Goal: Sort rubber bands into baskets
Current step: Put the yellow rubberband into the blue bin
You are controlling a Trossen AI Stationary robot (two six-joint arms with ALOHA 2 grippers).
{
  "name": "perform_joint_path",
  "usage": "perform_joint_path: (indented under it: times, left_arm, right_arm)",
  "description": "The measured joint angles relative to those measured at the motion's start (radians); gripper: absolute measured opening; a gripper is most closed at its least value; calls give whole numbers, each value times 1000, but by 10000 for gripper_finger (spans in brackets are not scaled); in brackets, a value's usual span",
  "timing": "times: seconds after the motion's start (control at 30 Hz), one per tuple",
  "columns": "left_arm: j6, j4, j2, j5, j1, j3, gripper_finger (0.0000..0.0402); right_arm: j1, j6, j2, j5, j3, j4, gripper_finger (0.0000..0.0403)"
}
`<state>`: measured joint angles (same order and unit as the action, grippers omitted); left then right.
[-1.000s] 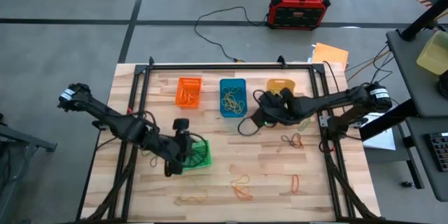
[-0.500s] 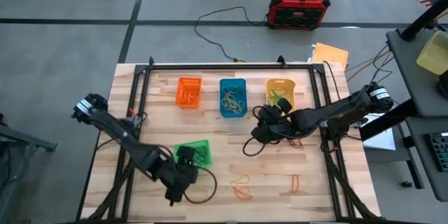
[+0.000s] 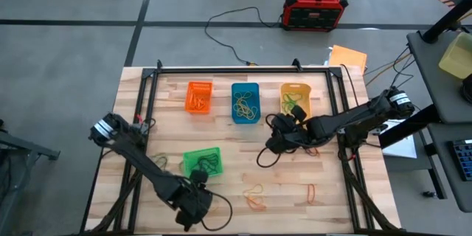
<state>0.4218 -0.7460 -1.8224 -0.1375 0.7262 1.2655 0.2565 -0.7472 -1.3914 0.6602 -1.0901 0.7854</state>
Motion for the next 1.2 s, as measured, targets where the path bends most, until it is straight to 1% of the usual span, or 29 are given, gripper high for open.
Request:
perform_joint_path:
  times: [0.13, 0.23, 0.33, 0.47, 0.6, 0.73, 0.9, 1.0, 1.1, 1.13, 1.2]
  left_arm:
    - [24, 14, -56, 7, 4, -1, 169]
    - [43, 51, -83, 45, 6, 1, 169]
    - [60, 57, -108, 79, 14, 30, 169]
    - [88, 60, -115, 87, 33, 50, 169]
    - [180, 72, -116, 88, 44, 40, 168]
    - [236, 74, -140, 74, 52, 30, 156]
    - [239, 80, -174, 66, 61, 34, 121]
    - [243, 81, -183, 68, 65, 35, 83]
    - [247, 84, -184, 73, 67, 36, 26]
    - [250, 85, -184, 75, 68, 36, 14]
    - [255, 84, -184, 74, 70, 35, 8]
  right_arm:
    - [14, 6, 0, -6, 0, 0, 159]
    - [27, 11, 0, -7, 0, 0, 157]
    - [38, 12, 0, -7, 0, 0, 159]
    - [46, 13, 0, -9, 0, -1, 162]
    - [54, 14, 0, -8, 0, -4, 160]
    - [56, 15, -1, -8, 0, -6, 157]
    - [56, 16, -1, -7, 5, -7, 155]
    - [56, 16, -1, -7, 9, -8, 155]
    - [58, 16, -1, -7, 11, -8, 155]
    - [58, 16, -1, -7, 11, -8, 155]
    - [58, 16, -1, -7, 11, -9, 155]
